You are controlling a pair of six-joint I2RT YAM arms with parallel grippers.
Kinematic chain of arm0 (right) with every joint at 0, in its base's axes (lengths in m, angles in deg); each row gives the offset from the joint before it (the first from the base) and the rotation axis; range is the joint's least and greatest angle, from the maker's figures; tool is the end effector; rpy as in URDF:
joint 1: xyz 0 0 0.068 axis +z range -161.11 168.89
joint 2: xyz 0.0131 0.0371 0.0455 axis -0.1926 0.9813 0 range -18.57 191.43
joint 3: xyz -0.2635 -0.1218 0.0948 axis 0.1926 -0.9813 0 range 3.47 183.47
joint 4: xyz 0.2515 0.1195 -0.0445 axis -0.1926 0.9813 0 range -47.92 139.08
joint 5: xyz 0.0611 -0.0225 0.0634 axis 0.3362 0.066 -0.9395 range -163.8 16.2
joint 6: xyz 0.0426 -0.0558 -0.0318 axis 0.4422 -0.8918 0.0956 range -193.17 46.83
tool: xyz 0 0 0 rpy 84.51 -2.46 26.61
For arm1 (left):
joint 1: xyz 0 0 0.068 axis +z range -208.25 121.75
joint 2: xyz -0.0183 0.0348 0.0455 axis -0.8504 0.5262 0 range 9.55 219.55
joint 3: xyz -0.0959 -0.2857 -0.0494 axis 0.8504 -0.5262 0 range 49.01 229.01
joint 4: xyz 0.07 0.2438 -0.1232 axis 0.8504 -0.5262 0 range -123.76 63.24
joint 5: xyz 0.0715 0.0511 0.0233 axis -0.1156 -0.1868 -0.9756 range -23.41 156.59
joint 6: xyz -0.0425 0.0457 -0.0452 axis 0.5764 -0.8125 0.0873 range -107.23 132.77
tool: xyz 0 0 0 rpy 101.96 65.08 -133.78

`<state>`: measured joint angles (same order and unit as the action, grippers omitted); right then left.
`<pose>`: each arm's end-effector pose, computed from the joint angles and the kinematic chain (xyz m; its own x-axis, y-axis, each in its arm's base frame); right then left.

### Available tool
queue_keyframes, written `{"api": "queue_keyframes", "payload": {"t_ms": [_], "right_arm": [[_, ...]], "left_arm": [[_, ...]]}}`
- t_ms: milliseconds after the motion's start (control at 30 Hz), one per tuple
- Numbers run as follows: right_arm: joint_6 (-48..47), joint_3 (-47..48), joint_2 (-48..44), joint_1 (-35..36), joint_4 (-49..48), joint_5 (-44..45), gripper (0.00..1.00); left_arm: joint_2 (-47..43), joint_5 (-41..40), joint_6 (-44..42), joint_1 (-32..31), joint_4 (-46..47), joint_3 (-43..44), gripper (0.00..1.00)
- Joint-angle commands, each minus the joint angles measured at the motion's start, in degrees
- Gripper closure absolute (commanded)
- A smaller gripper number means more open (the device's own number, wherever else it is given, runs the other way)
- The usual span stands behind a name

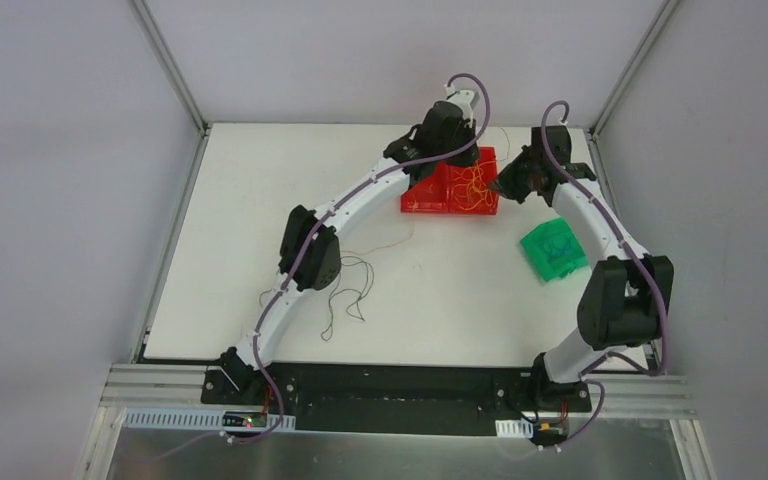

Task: Untangle the cables
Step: Pick up the cable at the center of the board, then place the cable in the bin.

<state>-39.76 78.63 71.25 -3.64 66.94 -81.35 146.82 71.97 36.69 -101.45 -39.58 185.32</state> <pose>0.3951 0.0605 0.3131 -0.6530 0.4650 -0.5978 0.1561 0.8550 0.4946 0.4635 -0.4437 0.3379 -0.4619 -0.1201 -0.8788 0.6134 0.6724 -0.4143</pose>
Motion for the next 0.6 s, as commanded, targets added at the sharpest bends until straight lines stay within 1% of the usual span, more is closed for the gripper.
{"api": "queue_keyframes", "payload": {"t_ms": [0, 33, 133, 200, 333, 433, 567], "right_arm": [[-1.7, 6.3, 5.9, -1.1, 1.1, -1.2, 1.0], [-1.8, 7.5, 7.4, -1.1, 0.9, -1.2, 1.0], [-2.5, 10.8, 11.9, -1.1, 0.6, -1.2, 1.0], [-3.5, 13.2, 14.6, -1.1, 1.0, -1.1, 1.0], [-6.5, 19.2, 19.7, -1.0, 5.0, -0.8, 1.0], [-7.8, 24.0, 23.1, -1.1, 9.2, -0.8, 1.0], [-8.6, 24.8, 24.0, -1.1, 8.9, -3.7, 1.0]], "left_arm": [[8.8, -4.3, -3.0, -0.7, -3.0, 7.4, 1.0], [10.9, -4.4, -2.8, -0.7, -3.0, 8.7, 1.0], [13.5, -5.0, -1.8, -0.7, -2.2, 10.3, 1.0], [14.5, -7.4, -1.5, -0.6, -1.7, 10.3, 1.0], [14.5, -6.9, -1.6, -0.5, -1.5, 9.5, 1.0], [12.4, -6.9, -2.3, -0.6, -1.3, 8.0, 0.92], [8.1, -6.4, -4.1, -0.5, -1.1, 5.8, 0.83]]}}
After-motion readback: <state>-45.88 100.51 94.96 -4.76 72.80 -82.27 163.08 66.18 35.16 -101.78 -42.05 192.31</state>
